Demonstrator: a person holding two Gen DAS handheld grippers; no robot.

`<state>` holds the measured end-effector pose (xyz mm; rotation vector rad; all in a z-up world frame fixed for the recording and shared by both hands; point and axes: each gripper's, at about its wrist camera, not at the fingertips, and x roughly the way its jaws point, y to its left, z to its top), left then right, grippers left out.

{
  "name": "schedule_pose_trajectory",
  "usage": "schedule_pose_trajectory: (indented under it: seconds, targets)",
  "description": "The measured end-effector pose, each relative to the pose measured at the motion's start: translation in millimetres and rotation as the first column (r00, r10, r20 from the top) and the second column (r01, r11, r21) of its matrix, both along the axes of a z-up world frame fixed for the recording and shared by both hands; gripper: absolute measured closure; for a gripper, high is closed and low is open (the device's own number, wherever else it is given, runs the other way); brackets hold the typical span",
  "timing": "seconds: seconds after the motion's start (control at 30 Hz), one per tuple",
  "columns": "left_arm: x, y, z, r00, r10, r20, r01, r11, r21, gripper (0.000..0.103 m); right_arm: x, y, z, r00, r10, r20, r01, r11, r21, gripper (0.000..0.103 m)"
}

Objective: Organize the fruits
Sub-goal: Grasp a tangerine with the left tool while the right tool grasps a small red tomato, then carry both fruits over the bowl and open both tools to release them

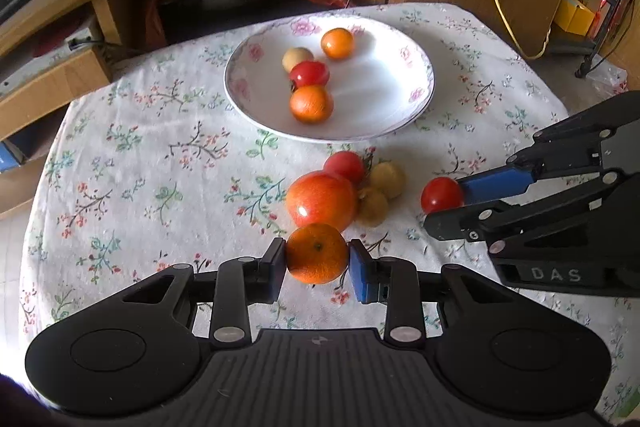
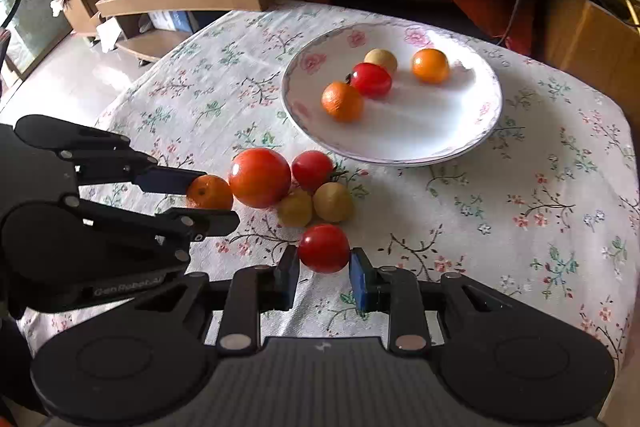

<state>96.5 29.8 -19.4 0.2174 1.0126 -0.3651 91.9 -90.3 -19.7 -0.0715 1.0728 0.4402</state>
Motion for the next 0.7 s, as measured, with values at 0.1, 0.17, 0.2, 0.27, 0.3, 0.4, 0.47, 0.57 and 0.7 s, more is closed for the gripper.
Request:
schedule_pose_trajectory:
  seconds: [0.1, 0.17, 0.2, 0.27, 0.3, 0.4, 0.47, 0.57, 0.7]
  targets:
    - [2, -5, 3, 1.000, 0.003, 0.009, -0.003, 1.000, -0.010, 0.062, 1, -1, 3, 1.000, -0.012, 0.007, 0.012, 1.000, 0.004, 0.076]
    - [3, -8, 4, 1.000, 0.006, 0.015, -0.006, 1.000, -0.005, 0.062, 3, -1, 5, 1.000, -0.017, 0.012, 0.016, 1.000, 0.008, 0.076]
    - [4, -10, 5, 1.000, 0.009, 0.017, -0.009, 1.000, -0.004, 0.062, 4, -1, 6, 1.000, -0.019, 0.015, 0.018, 1.000, 0.010, 0.076]
    - [7, -10, 6, 1.000, 0.019, 0.017, -0.019, 1.000, -0.012, 0.062, 6, -2, 8, 0.999, -0.029, 0.025, 0.029, 1.000, 0.008, 0.076]
    - [8, -12, 8, 1.000, 0.020, 0.020, -0.020, 1.000, -0.014, 0.062, 7, -4, 10, 0.999, -0.034, 0.026, 0.034, 0.999, 0.013, 0.076]
    - [12, -14, 10, 0.999, 0.025, 0.028, -0.024, 1.000, -0.019, 0.062, 11, -9, 13, 0.998, -0.048, 0.032, 0.048, 0.999, 0.021, 0.076]
    - [15, -15, 12, 0.999, 0.029, 0.031, -0.028, 0.999, -0.024, 0.062, 13, -11, 14, 0.998, -0.056, 0.036, 0.055, 0.998, 0.026, 0.076]
    - [19, -17, 14, 0.999, 0.032, 0.037, -0.031, 0.999, -0.028, 0.062, 16, -14, 17, 0.997, -0.066, 0.041, 0.065, 0.997, 0.032, 0.076]
    - [27, -20, 17, 0.998, 0.039, 0.045, -0.037, 0.999, -0.029, 0.062, 21, -18, 20, 0.996, -0.081, 0.050, 0.079, 0.996, 0.036, 0.076]
